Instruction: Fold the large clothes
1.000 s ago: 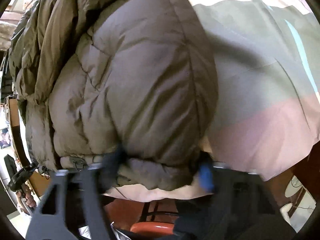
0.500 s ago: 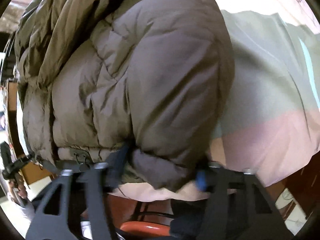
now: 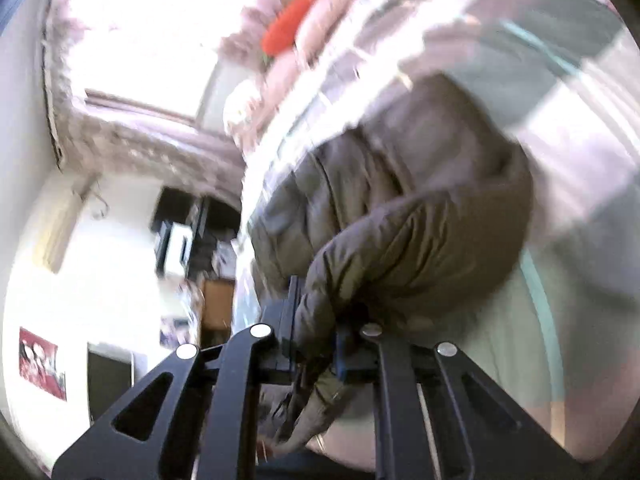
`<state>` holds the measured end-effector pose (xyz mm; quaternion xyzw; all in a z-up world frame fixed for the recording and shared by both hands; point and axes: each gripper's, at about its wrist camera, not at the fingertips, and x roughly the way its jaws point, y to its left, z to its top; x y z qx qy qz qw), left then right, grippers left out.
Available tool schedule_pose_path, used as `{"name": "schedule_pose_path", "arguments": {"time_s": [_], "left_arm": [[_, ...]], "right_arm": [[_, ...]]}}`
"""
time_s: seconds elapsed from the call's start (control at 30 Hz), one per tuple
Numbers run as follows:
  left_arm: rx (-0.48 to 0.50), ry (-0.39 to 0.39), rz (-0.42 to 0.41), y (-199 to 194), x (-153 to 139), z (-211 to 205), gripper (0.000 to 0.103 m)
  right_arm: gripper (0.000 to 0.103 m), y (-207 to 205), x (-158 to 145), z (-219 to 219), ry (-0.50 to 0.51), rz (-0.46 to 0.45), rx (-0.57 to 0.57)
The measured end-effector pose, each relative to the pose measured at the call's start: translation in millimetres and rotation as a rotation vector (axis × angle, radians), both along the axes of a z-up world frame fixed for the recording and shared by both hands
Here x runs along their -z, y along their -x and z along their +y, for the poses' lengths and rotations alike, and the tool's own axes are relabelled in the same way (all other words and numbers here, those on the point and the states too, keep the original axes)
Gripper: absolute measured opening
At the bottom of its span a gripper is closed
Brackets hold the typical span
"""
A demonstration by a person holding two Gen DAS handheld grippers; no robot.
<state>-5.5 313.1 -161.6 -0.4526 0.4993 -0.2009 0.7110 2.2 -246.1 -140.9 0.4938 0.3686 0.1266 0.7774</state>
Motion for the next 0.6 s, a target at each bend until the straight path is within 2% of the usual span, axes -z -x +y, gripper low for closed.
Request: {"name": "schedule_pose_path", "arguments": {"time_s": [0.13, 0.27, 0.37, 0.43, 0.5, 0.6], "left_arm": [[-0.123, 0.075, -0.015, -56, -16, -4, 0.009], [-0.216, 0.048, -0.017, -120, -30, -3, 0.009], [-0.291, 0.065, -0.015, -163, -23, 1, 0.009], [-0.345, 0.096, 0.004, -189, -7, 0, 0.009], [-0.360, 0.085, 0.040, -209, 10, -5, 0.009], [-0.367, 0.072, 0.109, -223, 41, -6, 0.009]], "right_arm": [[0.013, -49, -7, -35, -0.076, -0.033, 0.093], [0.013, -101, -24, -86, -0.054, -0.085, 0.191], [0.013, -138, -2, -107, -0.084, -0.084, 0.259], [0.013, -155, 19, -124, -0.085, -0.060, 0.299], [0.013, -168, 39, -126, -0.040, -0.005, 0.311], [0.013, -177, 83, -130, -0.104, 0.088, 0.327]]}}
